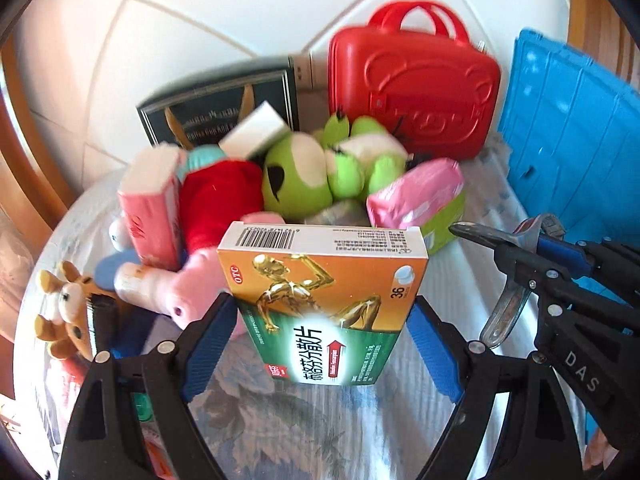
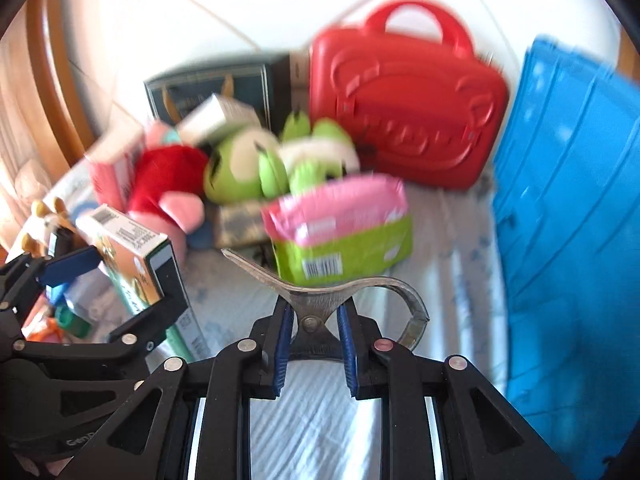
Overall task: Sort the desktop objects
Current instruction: 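Carry the medicine box and grey clip into the blue bin and release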
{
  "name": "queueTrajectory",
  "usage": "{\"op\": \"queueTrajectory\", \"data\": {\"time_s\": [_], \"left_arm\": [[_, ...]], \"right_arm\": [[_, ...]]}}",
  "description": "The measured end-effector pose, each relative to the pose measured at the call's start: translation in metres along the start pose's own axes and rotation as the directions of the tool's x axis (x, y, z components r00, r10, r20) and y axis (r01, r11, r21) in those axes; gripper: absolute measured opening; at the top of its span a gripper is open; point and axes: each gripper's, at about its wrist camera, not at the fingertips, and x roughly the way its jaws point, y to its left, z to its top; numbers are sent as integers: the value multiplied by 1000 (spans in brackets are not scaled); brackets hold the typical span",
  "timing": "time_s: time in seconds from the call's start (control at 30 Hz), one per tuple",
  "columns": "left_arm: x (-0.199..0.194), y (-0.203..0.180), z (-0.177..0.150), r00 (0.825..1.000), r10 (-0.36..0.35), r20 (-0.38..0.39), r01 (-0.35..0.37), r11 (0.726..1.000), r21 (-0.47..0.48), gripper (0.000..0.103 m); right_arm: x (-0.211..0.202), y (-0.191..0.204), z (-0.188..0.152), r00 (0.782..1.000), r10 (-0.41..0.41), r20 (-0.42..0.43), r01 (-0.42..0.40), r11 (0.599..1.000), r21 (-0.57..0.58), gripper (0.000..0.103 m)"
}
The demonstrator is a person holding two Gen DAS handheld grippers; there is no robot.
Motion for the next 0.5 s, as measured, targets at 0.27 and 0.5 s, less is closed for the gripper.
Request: {"op": "queueTrajectory", "data": {"time_s": [0.27,0.5], "left_arm": [[-90,-15,42,979,-39,200,36,999,19,86],[-174,-69,88,926,-147,347,125,988,86,86]], "right_arm": [[-99,-12,22,981,-86,171,84,996,23,22],[-211,-51,47,924,-256,286,228,965,128,22]]}}
